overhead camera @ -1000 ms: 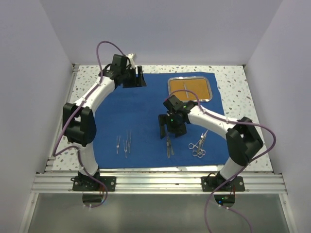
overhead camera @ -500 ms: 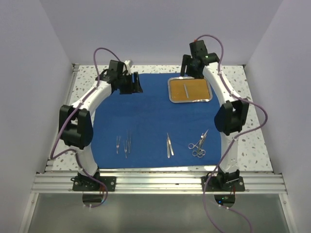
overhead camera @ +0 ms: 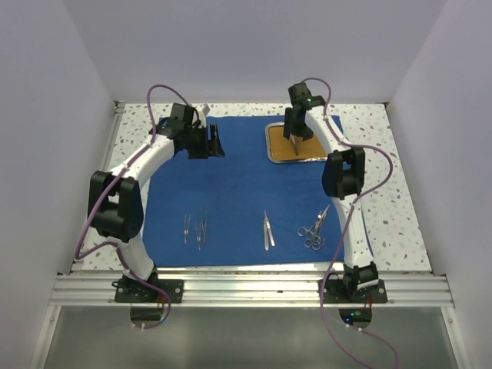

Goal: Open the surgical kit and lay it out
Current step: Pick up the medical item from the container.

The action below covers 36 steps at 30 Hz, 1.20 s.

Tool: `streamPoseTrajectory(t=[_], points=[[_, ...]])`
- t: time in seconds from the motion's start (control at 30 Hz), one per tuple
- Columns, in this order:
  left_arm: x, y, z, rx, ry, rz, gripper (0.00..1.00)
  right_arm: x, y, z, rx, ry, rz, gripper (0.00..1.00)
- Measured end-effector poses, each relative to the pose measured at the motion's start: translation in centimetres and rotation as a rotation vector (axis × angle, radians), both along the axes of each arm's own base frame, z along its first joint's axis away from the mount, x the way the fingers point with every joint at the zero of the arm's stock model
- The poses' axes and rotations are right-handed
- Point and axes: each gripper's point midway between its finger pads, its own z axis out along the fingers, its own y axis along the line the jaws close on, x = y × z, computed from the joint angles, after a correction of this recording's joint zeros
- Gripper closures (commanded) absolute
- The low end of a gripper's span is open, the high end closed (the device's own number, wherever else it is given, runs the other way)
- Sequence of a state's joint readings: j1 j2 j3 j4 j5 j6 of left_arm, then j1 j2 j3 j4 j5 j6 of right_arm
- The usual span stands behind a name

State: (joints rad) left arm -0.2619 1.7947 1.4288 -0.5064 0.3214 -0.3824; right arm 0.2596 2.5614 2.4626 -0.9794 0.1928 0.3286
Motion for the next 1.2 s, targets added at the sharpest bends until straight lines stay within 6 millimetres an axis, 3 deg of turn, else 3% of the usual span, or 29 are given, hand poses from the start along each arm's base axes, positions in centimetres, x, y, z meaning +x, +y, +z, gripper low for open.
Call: streamPoseTrajectory(t=[0.2,0.27,0.4,0.43,0.6,0.73,1.2], points=[[-0.2,0.0,-0.3,0.002,0.01,0.0,0.3,0.8,0.0,-1.2,-0.007,-0.005,0.01,0.47],[-0.3,0.1,-0.4,0.003,0.014,-0.001,0.31,0.9,-0.1,-2.2,-0.008,0.005,0.01,0.55],[-0.5,0.2,-0.7,0.006,0.025,0.0,0.31,1.2,0.0,-2.1,-0.005,-0.007,0.009,0.7],[-0.5,0.2,-0.7,0.007,0.026,0.002,0.31,1.3,0.0,-2.2,-0.004,-0.008,0.008,0.78],[-0.4,0.6,-1.0,0.004,0.033,0.01,0.31,1.5,0.1,-2.3,-0.01,-0.013,0.01,0.86],[-0.3,0.9,-1.9,0.002,0.055,0.013,0.32,1.4,0.4,-2.3,-0.032,-0.016,0.017,1.0],[-0.7,1.5,-3.2,-0.03,0.089,0.016,0.32,0.9,0.2,-1.6,-0.07,-0.009,0.011,1.0]])
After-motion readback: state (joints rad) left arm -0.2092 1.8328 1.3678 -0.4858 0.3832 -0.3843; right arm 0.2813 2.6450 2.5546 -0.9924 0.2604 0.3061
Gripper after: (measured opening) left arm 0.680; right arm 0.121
